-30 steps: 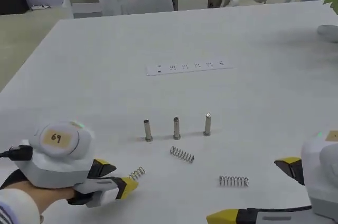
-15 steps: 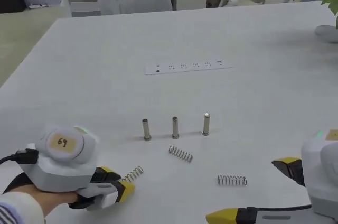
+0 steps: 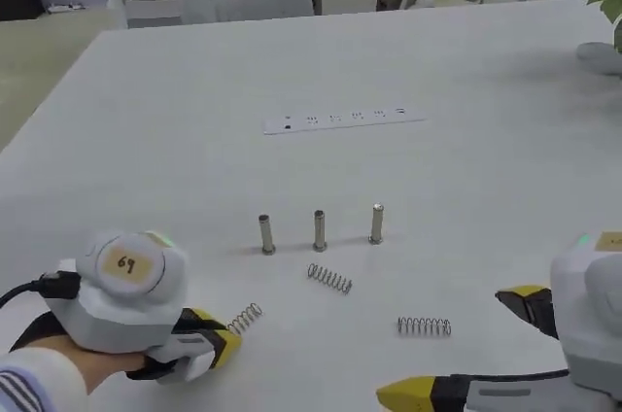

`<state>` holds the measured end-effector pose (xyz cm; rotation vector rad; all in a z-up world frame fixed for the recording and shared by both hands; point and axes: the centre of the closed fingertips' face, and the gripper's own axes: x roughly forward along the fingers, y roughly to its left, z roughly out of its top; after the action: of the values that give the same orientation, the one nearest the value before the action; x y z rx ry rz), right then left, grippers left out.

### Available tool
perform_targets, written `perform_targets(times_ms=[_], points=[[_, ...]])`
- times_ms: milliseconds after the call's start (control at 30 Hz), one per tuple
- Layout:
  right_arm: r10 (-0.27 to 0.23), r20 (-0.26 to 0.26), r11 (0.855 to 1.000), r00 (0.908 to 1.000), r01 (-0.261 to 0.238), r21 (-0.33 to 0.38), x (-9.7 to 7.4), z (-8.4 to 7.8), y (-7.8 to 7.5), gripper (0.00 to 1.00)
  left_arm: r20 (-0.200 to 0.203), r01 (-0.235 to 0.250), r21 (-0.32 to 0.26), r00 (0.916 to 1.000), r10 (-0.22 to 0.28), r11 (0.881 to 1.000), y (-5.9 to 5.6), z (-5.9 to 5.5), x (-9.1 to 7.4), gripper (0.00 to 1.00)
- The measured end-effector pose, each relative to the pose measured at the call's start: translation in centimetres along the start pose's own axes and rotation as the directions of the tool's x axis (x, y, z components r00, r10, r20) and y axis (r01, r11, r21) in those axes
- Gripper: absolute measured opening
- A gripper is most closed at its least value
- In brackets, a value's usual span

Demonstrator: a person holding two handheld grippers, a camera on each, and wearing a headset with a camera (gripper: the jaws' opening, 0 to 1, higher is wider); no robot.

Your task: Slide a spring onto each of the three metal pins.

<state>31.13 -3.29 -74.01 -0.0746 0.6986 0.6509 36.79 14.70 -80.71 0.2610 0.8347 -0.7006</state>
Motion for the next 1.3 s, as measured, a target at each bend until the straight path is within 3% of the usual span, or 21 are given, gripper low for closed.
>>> perform_targets(times_ms=[167,300,533,767,1067,1300], points=[[0.004,0.000,1.000,1.0000,-0.004,-0.003,0.0,0.0,0.1,0.95,0.029,0.006,-0.030,0.9996,-0.005,1.000,0.3,0.2,0.0,0.03],[0.004,0.002,1.000,1.0000,-0.004,-0.004,-0.1,0.1,0.1,0.95,0.037,0.015,-0.011,0.9992,-0.015,1.000,0.2,0.2,0.0,0.03],[0.008,0.000,1.000,1.0000,-0.008,-0.008,0.0,0.2,0.1,0.94,0.041,0.021,-0.066,0.9990,-0.019,0.998,0.4,0.3,0.1,0.03],[0.012,0.002,1.000,0.9999,-0.012,-0.010,-0.1,0.2,0.1,0.93,0.029,0.017,-0.044,0.9994,-0.016,0.999,0.3,0.3,0.1,0.02],[0.027,-0.009,0.999,0.9996,-0.027,-0.023,0.1,0.2,0.2,0.90,0.027,0.031,-0.113,0.9992,-0.028,0.993,0.4,0.1,-0.4,0.02],[0.043,-0.013,0.999,0.9990,-0.043,-0.029,0.2,0.1,0.5,0.89,0.043,0.039,-0.082,0.9985,-0.035,0.996,0.3,0.8,-1.1,0.02]])
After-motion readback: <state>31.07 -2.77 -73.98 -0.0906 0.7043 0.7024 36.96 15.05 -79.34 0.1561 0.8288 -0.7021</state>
